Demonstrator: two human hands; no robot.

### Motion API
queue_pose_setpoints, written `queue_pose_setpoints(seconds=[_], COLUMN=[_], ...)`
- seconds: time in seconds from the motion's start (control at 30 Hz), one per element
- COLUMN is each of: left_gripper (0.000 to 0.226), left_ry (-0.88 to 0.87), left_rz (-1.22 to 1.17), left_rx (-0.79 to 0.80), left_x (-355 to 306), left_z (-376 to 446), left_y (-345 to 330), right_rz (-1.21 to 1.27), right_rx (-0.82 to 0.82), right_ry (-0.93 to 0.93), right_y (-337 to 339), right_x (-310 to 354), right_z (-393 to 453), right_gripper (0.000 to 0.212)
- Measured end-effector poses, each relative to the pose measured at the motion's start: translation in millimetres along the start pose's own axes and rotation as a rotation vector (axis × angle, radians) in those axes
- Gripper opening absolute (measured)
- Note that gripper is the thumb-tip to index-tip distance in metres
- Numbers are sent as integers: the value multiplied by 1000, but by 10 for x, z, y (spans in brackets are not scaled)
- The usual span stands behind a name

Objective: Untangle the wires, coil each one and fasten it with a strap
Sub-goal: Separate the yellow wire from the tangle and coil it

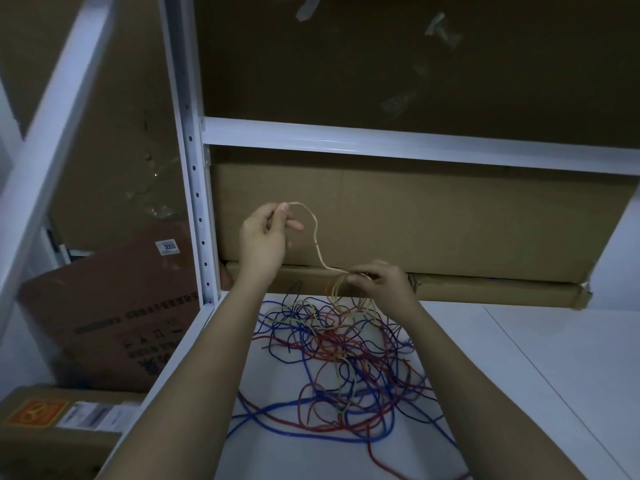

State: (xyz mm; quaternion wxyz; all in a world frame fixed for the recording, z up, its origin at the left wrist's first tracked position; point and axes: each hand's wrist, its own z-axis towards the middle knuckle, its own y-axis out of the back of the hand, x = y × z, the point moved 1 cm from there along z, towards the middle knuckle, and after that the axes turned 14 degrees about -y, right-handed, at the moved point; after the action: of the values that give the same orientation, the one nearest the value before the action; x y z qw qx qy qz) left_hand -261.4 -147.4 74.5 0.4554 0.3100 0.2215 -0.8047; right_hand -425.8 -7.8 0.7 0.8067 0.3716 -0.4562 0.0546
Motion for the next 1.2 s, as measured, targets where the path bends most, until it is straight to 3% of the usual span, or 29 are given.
queue_pose_setpoints(seconds=[0.1, 0.2, 0.33, 0.37, 0.43, 0.53, 0.63, 0.73, 0.83, 0.93, 1.07, 1.2], left_gripper=[25, 25, 24, 24, 24, 23, 27, 32, 33, 31, 32, 33], left_ry=[-2, -8, 14, 16, 16, 22, 139, 310, 450, 434, 328, 269], left_rz=[-50, -1, 7, 2, -11, -62, -281, -579, -768, -784, -825, -725], left_rx=[-96, 29, 135, 146, 166, 196, 186, 239, 220, 162, 30, 58], left_x=[-93, -153, -163, -166, -184, -235, -284, -300, -260, -192, -145, -89], left_z=[96, 102, 27, 12, -9, -33, -23, 24, 43, 7, 14, -13], left_y=[147, 159, 41, 2, -75, -150, -128, -77, -52, -51, 4, -53], right_rz=[-116, -282, -417, -375, -134, 125, 164, -95, -284, -254, 58, 55], right_rx=[32, 61, -253, -256, -57, 305, 207, -2, -87, -50, 39, 163], right_ry=[-136, -267, -246, -200, -95, -100, -63, 89, 282, 423, 357, 333], right_y=[12, 39, 90, 104, 104, -31, -193, -282, -340, -371, -315, -304], right_x=[-374, -538, -9, 184, 544, 877, 929, 831, 751, 712, 629, 614], right_z=[-146, -227, -141, -134, -138, -179, -215, -269, -378, -483, -543, -604], right_gripper=[17, 26, 27, 32, 41, 50, 28, 28, 26, 24, 23, 26])
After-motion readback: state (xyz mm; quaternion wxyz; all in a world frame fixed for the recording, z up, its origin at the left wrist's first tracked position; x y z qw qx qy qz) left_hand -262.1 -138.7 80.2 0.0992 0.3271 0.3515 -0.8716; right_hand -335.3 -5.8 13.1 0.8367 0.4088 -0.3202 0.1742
